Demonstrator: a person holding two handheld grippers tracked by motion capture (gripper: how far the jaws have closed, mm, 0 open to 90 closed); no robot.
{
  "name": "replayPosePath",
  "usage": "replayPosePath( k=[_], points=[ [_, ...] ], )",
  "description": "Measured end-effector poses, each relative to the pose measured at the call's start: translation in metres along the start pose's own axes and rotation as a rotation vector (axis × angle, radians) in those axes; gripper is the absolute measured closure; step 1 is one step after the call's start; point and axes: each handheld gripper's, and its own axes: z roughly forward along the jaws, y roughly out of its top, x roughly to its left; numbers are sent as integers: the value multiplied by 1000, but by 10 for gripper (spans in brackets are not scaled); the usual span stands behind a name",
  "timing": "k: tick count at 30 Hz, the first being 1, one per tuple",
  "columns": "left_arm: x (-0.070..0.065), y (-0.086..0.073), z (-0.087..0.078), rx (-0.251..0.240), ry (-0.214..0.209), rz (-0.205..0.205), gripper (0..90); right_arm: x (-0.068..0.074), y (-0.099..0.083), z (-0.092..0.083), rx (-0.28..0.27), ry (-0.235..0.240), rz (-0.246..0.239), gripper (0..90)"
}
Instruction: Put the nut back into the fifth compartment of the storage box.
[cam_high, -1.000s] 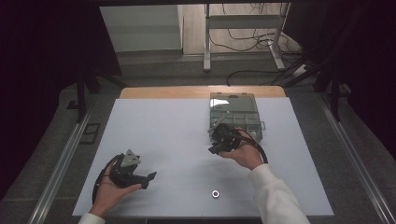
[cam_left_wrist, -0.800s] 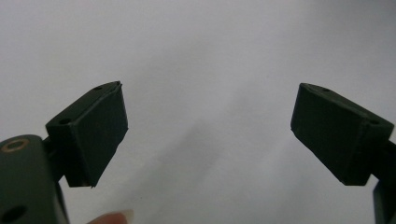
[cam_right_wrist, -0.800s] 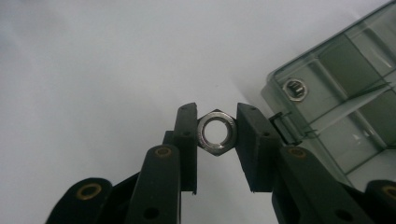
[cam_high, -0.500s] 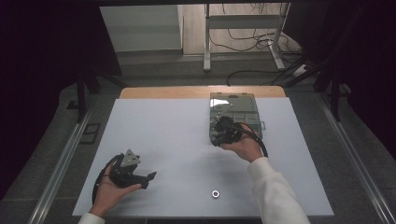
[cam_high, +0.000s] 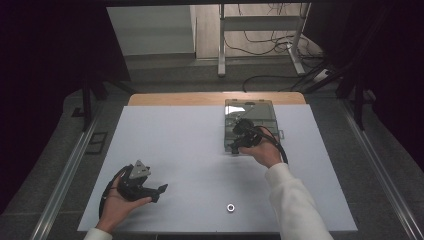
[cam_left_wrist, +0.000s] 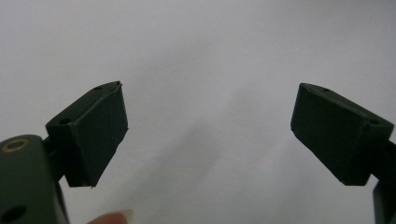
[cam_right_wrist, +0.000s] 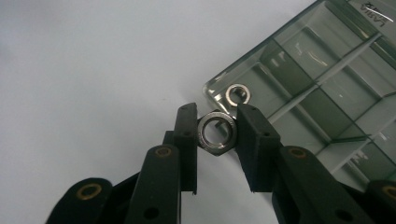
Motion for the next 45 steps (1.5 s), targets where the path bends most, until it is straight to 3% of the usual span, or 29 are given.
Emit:
replayPosePath(
  k=[14, 26, 43, 45],
  points=[
    [0, 0, 0, 0, -1, -1, 108, -15, 13, 12, -1, -44, 48, 708],
    [0, -1, -1, -1, -2, -2, 108, -21, 18, 29, -5, -109, 91, 708],
    [0, -1, -1, 0, -1, 1, 108, -21, 20, 38, -1, -125, 96, 703],
    [0, -1, -1, 1, -2, 1, 108, -22, 19, 39, -6, -122, 106, 656]
  ],
)
